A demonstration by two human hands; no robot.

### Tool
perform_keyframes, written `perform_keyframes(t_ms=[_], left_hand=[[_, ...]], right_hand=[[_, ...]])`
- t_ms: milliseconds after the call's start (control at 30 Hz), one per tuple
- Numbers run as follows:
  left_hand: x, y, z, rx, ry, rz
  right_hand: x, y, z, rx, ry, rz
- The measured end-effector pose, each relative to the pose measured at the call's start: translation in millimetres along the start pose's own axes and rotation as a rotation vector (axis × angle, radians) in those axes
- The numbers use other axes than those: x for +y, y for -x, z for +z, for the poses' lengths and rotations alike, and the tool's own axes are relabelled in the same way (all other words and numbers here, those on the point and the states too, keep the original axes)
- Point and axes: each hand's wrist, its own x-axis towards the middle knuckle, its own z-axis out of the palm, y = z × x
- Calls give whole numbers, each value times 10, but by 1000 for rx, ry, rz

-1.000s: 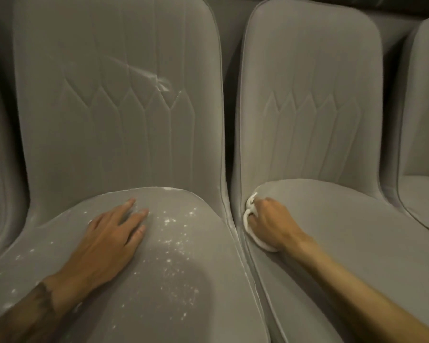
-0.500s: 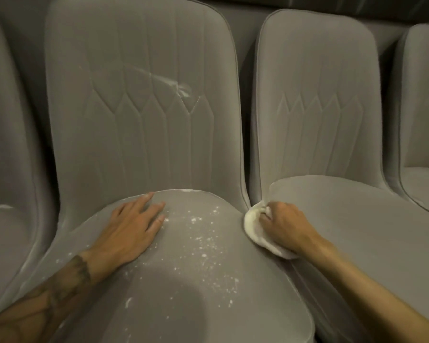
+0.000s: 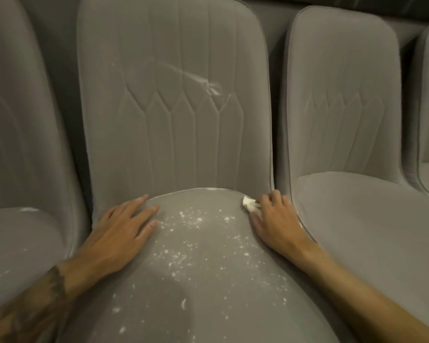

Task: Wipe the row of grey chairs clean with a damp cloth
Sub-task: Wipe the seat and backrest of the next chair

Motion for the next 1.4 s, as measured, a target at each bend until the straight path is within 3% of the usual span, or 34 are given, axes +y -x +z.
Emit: perform_keyframes(t_ms=[200, 300, 367, 467, 533, 600, 733, 833, 967, 1067, 1167, 1300, 1400], left_hand=[[-187, 305, -45, 20, -9, 30], [-231, 393, -50, 29, 35, 45], [-242, 418, -55, 61, 68, 61], [-271, 433, -19, 129, 83, 74], [-277, 447, 15, 185, 37, 89], [-271, 463, 48, 240, -45, 110], [-252, 471, 56, 264, -114, 81], [-201, 476, 53, 276, -136, 61], [-166, 497, 53, 269, -152, 54], [-163, 489, 55, 284, -189, 54], [-151, 496, 70, 310, -203, 60], [-173, 526, 48, 339, -227, 44], [-263, 560, 43, 319, -205, 11]], right_hand=[[-467, -476, 105, -77, -170, -30], [-758, -366, 137, -84, -351, -219], [-688, -296, 151, -36, -295, -330], [-348, -402, 119, 14, -80, -172], [-267, -495, 134, -7, -90, -15], [-432, -555, 181, -26, -147, 22], [-946, -528, 260, -20, -327, -269], [-909, -454, 227, -5, -277, -462], [-324, -648, 203, -3, -61, -227], [-357, -700, 221, -23, -63, -92], [-818, -713, 251, -37, -189, -147], [-1115, -481, 206, -74, -343, -411], [-784, -454, 147, -59, -211, -356]])
